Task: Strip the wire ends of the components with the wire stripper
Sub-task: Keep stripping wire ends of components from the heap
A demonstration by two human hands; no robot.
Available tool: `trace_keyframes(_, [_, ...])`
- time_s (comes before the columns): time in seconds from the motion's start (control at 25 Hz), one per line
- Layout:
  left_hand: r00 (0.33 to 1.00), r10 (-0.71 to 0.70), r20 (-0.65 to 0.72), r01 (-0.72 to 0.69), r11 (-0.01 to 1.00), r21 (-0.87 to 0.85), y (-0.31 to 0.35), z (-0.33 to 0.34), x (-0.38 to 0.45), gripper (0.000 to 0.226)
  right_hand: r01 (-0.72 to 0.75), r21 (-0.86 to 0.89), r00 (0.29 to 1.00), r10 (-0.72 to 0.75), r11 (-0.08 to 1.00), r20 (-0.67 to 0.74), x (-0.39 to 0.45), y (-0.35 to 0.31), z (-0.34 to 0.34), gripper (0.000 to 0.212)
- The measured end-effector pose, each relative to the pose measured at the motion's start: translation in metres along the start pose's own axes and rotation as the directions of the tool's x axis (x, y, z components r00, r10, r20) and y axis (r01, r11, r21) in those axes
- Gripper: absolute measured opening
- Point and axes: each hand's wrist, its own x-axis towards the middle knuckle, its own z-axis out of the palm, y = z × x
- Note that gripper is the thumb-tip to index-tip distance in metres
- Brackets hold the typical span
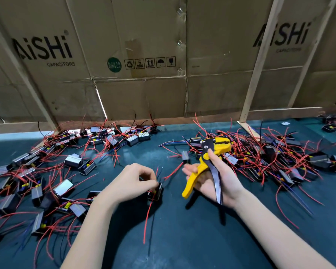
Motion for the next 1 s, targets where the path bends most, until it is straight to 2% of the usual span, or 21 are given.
trace_keyframes(0.08, [1.000,0.001,-0.009,-0.001,1.000,-0.018,-0.001,0.000,0.000,0.023,0.160,-0.009,0.981,-0.160,0.987,-0.110,0.003,-0.009,-0.005,0.031])
trace_keyframes(0.16, [0.995,0.004,-0.095,-0.007,1.000,-0.025,-0.001,0.003,0.002,0.026,0.212,-0.061,0.953,-0.220,0.975,-0.207,0.003,-0.020,-0.016,0.038])
trace_keyframes(0.24, [0.970,0.003,-0.245,-0.014,0.999,-0.046,0.000,0.007,0.003,0.024,0.210,-0.184,0.959,-0.240,0.960,-0.154,0.000,-0.026,-0.023,0.049])
trace_keyframes(0.32, [0.943,-0.026,-0.330,-0.018,0.991,-0.130,0.004,0.014,0.005,0.017,0.256,-0.398,0.950,-0.307,0.881,-0.066,-0.006,-0.029,-0.025,0.053])
trace_keyframes(0.44, [0.960,-0.037,-0.276,-0.015,0.983,-0.185,0.008,0.027,0.007,0.007,0.346,-0.678,0.902,-0.430,0.649,0.048,-0.013,-0.030,-0.023,0.048])
trace_keyframes(0.52, [0.962,-0.066,-0.266,0.001,0.971,-0.237,0.009,0.032,0.008,0.004,0.347,-0.770,0.905,-0.406,0.535,0.126,-0.017,-0.026,-0.022,0.046])
trace_keyframes(0.6, [0.957,-0.123,-0.264,0.022,0.935,-0.354,0.007,0.034,0.009,0.005,0.307,-0.819,0.931,-0.331,0.485,0.153,-0.021,-0.021,-0.020,0.046])
trace_keyframes(0.68, [0.958,-0.178,-0.225,0.037,0.853,-0.521,0.008,0.034,0.010,0.003,0.258,-0.855,0.952,-0.269,0.450,0.146,-0.024,-0.019,-0.016,0.059])
trace_keyframes(0.76, [0.960,-0.217,-0.177,0.046,0.746,-0.664,0.011,0.035,0.010,0.007,0.247,-0.896,0.941,-0.312,0.369,0.131,-0.025,-0.018,-0.012,0.066])
trace_keyframes(0.84, [0.964,-0.226,-0.144,0.050,0.680,-0.732,0.013,0.036,0.011,0.007,0.217,-0.942,0.896,-0.435,0.257,0.088,-0.023,-0.018,-0.012,0.064])
trace_keyframes(1.0, [0.976,-0.182,-0.116,0.042,0.688,-0.725,0.014,0.040,0.012,0.002,0.085,-0.995,0.763,-0.646,0.060,0.026,-0.022,-0.018,-0.019,0.048])
